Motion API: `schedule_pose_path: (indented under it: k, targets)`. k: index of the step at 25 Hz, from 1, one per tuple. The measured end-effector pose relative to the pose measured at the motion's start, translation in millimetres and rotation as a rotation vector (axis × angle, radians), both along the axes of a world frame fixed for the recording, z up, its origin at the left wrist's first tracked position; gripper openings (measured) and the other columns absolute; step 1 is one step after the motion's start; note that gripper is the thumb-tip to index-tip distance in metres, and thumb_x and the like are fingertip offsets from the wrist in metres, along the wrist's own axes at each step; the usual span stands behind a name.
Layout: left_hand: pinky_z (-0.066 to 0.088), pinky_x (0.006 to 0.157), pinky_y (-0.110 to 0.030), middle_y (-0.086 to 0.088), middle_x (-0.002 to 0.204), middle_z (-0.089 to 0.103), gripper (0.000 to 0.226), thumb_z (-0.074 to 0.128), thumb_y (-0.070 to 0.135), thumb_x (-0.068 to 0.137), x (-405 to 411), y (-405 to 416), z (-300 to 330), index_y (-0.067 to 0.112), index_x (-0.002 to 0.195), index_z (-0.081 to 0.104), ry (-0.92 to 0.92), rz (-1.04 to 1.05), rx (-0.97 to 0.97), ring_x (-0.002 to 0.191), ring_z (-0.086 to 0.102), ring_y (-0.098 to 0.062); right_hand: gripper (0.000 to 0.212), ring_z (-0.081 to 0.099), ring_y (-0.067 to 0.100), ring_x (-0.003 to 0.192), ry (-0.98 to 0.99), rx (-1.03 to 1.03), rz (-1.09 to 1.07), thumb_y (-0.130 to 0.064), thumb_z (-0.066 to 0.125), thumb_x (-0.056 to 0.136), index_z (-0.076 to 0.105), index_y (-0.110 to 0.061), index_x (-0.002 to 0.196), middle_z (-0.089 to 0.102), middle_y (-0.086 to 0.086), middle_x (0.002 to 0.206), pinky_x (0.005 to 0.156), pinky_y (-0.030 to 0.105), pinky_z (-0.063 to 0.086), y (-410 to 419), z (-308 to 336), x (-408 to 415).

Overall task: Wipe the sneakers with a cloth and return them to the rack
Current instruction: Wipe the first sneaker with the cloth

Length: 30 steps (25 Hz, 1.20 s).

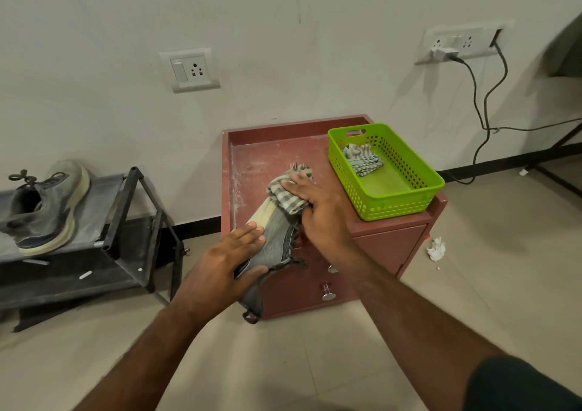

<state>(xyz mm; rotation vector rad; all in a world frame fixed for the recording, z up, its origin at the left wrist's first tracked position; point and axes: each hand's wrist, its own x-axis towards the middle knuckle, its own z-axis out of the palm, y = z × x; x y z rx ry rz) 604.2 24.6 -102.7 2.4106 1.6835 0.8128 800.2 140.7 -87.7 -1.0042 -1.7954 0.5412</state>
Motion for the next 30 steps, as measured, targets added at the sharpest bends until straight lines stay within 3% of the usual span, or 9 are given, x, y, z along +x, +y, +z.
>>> schedule_pose_path:
  k: [4,8,12,14,17,19,22,26,30]
  targets:
    - [0.029,0.116,-0.027,0.015,0.146,0.044,0.061,0.065,0.052,0.087,-1,-2,3,0.022,0.139,0.057,-0.042,0.034,-0.006,0.142,0.033,0.002,0.061,0.071,0.018,0.086,0.154,-0.477,-0.333,0.012,0.049,0.077,0.073,-0.026,0.117,0.077,0.002,0.098,0.085,0.037,0.059,16,-22,15]
    - [0.028,0.115,-0.021,0.013,0.146,0.047,0.059,0.067,0.049,0.086,-5,-2,2,0.021,0.137,0.059,-0.032,0.032,-0.009,0.142,0.035,0.003,0.054,0.057,0.012,0.125,0.191,-0.13,-0.151,0.015,0.057,0.08,0.069,-0.017,0.123,0.064,0.003,0.131,0.107,0.022,0.042,0,11,8]
    - [0.026,0.115,-0.016,0.009,0.146,0.05,0.057,0.07,0.046,0.087,-2,-2,2,0.019,0.137,0.061,-0.037,0.026,-0.017,0.142,0.037,0.0,0.058,0.04,0.021,0.141,-0.32,0.203,0.221,0.019,0.051,0.081,0.067,-0.013,0.126,0.054,0.009,0.143,0.118,0.034,0.029,-17,-7,-12]
    - [0.027,0.117,-0.018,0.007,0.146,0.051,0.057,0.071,0.044,0.088,-3,-1,4,0.018,0.138,0.06,-0.045,0.015,-0.01,0.142,0.037,-0.002,0.061,0.045,0.02,0.138,-0.271,0.142,0.151,0.021,0.049,0.079,0.068,-0.015,0.125,0.056,0.009,0.141,0.118,0.033,0.031,-1,-20,-1]
    - [0.024,0.117,-0.014,0.011,0.146,0.05,0.058,0.072,0.044,0.087,-3,-1,4,0.019,0.138,0.06,-0.061,0.021,-0.01,0.141,0.037,0.002,0.051,0.059,0.013,0.124,0.031,-0.137,-0.237,0.011,0.058,0.083,0.071,-0.023,0.119,0.065,0.002,0.129,0.109,0.033,0.044,15,-13,22]
    - [0.026,0.117,-0.017,0.012,0.146,0.049,0.059,0.072,0.046,0.086,-5,-2,4,0.02,0.138,0.059,-0.064,0.027,-0.016,0.141,0.036,0.003,0.055,0.056,0.011,0.127,0.023,-0.068,-0.126,0.014,0.059,0.079,0.071,-0.021,0.12,0.064,0.001,0.131,0.113,0.029,0.039,7,-11,21]
    - [0.025,0.116,-0.015,0.01,0.146,0.049,0.058,0.073,0.044,0.086,-5,0,7,0.019,0.137,0.06,-0.056,0.036,-0.003,0.141,0.036,0.003,0.061,0.046,0.018,0.137,-0.177,0.051,0.22,0.021,0.049,0.075,0.069,-0.012,0.123,0.057,0.009,0.139,0.118,0.026,0.029,-17,-17,4]
    - [0.017,0.113,-0.005,0.017,0.144,0.044,0.059,0.074,0.043,0.086,-5,-1,6,0.02,0.138,0.059,-0.063,0.035,-0.011,0.14,0.032,0.008,0.063,0.057,0.017,0.128,-0.016,-0.088,-0.143,0.024,0.048,0.073,0.07,-0.012,0.12,0.064,0.006,0.13,0.112,0.014,0.032,2,-14,17]
    - [0.024,0.115,-0.014,0.012,0.146,0.048,0.059,0.075,0.043,0.085,-8,0,5,0.02,0.138,0.06,-0.064,0.046,-0.004,0.141,0.035,0.004,0.066,0.046,0.015,0.137,-0.138,0.026,0.186,0.023,0.048,0.074,0.067,-0.013,0.126,0.057,0.008,0.139,0.118,0.025,0.028,-20,-12,-1]
